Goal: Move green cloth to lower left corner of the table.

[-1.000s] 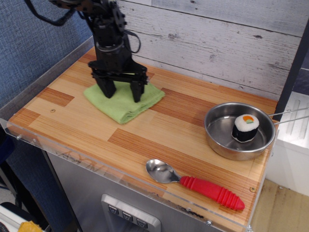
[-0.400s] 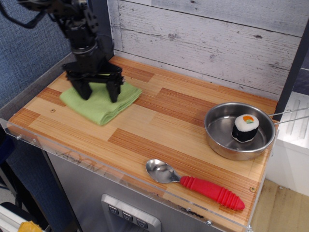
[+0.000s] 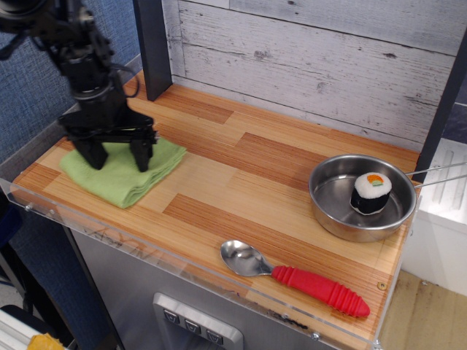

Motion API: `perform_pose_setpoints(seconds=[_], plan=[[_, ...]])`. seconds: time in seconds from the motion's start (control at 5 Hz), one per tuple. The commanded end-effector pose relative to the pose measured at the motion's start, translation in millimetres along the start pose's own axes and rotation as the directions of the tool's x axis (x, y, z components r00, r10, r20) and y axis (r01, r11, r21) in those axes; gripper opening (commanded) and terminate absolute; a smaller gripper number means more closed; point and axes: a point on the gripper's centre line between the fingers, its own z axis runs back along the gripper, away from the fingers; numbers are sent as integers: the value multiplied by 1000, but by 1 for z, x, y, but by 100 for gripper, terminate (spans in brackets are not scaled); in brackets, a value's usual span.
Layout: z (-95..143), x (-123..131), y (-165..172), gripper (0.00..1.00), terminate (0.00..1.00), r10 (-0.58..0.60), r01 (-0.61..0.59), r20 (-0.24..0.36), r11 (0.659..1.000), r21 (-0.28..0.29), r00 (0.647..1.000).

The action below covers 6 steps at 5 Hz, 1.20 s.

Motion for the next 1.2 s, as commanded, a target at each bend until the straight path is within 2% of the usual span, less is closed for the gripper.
perform_pose_setpoints(seconds=[0.0,0.2,0.6,1.0], plan=[[26,-6,18,100,0,50,-52,67,998,23,996],[30,-2,14,100,0,77,-81,76,995,51,994],[52,9,3,100,0,86,-85,90,996,-11,992],[111,18,-12,100,0,57,-44,172,996,-78,983]])
